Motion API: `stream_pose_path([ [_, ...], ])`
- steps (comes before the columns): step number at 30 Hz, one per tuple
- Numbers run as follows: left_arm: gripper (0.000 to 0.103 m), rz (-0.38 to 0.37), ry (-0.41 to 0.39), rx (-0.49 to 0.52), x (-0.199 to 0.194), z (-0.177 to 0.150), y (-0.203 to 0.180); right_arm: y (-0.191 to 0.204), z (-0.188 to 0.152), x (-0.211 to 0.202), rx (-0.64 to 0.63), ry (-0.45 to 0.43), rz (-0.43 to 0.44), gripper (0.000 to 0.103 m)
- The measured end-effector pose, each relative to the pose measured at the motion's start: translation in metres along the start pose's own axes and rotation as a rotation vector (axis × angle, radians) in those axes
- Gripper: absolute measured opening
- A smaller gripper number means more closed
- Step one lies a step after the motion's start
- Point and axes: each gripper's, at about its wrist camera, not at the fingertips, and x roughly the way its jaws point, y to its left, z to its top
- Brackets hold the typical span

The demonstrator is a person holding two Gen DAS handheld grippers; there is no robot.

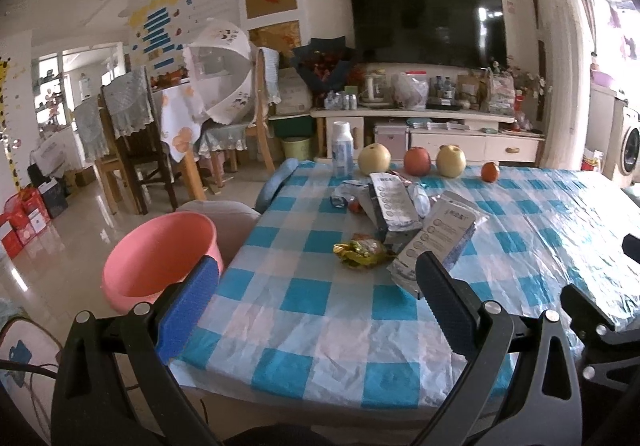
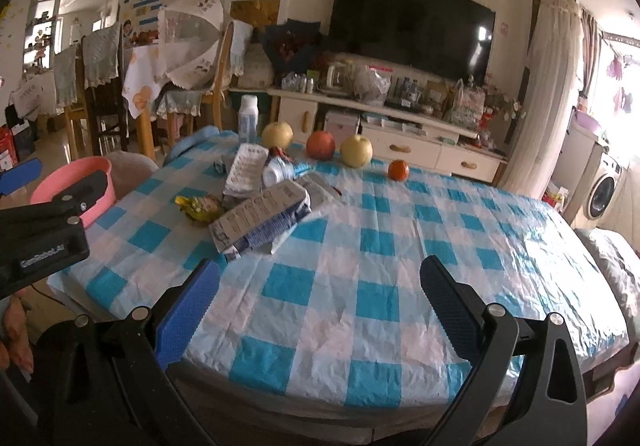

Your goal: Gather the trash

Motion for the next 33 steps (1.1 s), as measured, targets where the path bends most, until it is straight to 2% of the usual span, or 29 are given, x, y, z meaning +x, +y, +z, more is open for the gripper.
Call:
stream_pose_path([
  [5, 0.099, -0.046, 0.008, 0.023, 0.009, -0.007, -0.012, -0.004, -0.005, 0.009, 0.008, 0.017, -0.005, 0.099],
  [16, 0.099, -0.070, 0.027, 0.105, 0.027, -0.020, -0.043, -0.019, -0.013, 0.028, 0.048, 0.058, -0.006, 0.099],
  [33, 0.099, -0.127, 0.069, 0.152, 0.053, -0.034, -0.066, -0.032, -0.021, 0.052, 0.070, 0.129, -0.009, 0.099],
])
